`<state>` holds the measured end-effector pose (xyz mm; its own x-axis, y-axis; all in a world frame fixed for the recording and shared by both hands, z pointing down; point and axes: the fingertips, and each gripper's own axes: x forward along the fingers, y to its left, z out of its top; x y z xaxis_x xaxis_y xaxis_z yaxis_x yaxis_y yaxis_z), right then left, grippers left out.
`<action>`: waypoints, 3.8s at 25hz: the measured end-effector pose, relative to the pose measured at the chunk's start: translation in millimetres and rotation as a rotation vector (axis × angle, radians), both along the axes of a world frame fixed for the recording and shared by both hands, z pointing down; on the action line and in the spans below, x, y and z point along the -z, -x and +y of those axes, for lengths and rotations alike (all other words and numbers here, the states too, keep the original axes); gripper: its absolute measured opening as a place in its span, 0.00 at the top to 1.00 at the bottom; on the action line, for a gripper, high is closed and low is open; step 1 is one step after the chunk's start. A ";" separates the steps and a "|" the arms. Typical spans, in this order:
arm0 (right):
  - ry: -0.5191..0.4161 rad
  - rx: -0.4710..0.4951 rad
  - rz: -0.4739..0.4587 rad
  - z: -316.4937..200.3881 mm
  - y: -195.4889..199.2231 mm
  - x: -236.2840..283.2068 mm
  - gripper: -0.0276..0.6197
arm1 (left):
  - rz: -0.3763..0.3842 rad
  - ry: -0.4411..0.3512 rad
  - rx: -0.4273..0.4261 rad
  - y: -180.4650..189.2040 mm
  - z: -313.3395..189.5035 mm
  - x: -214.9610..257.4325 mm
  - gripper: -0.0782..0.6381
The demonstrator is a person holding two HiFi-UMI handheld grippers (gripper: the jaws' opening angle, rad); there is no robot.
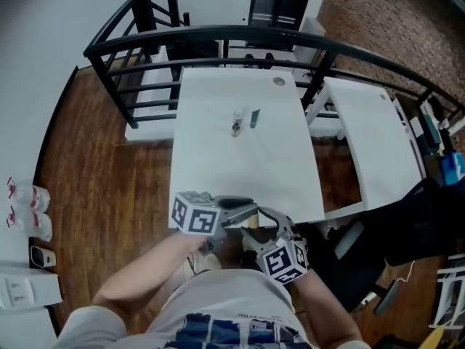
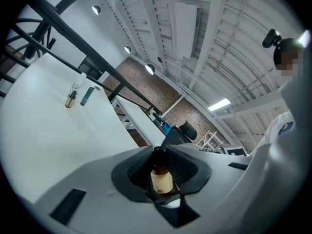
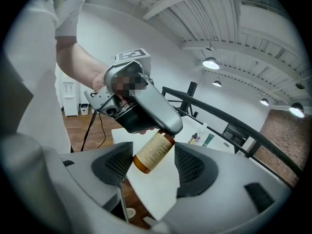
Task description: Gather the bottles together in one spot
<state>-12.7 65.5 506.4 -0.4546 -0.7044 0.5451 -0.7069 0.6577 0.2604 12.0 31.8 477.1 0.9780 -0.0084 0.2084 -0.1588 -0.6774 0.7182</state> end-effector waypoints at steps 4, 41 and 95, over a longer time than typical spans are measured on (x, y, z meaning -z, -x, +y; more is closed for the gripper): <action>0.032 -0.064 -0.114 -11.5 -19.7 -0.2 0.49 | -0.012 -0.061 0.059 -9.2 -17.2 4.5 0.79; 0.370 -0.285 -0.296 -107.7 -290.9 -66.5 0.47 | -0.449 -0.573 0.726 -126.0 -343.3 -153.5 0.79; 0.148 -0.432 -0.390 9.4 -85.9 11.0 0.47 | -0.369 -0.372 0.472 137.2 1.4 -17.6 0.67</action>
<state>73.3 74.9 495.4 -0.3303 -0.7994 0.5019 -0.9432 0.2990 -0.1444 -125.2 33.2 494.7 0.7183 -0.5491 0.4272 -0.6848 -0.6665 0.2948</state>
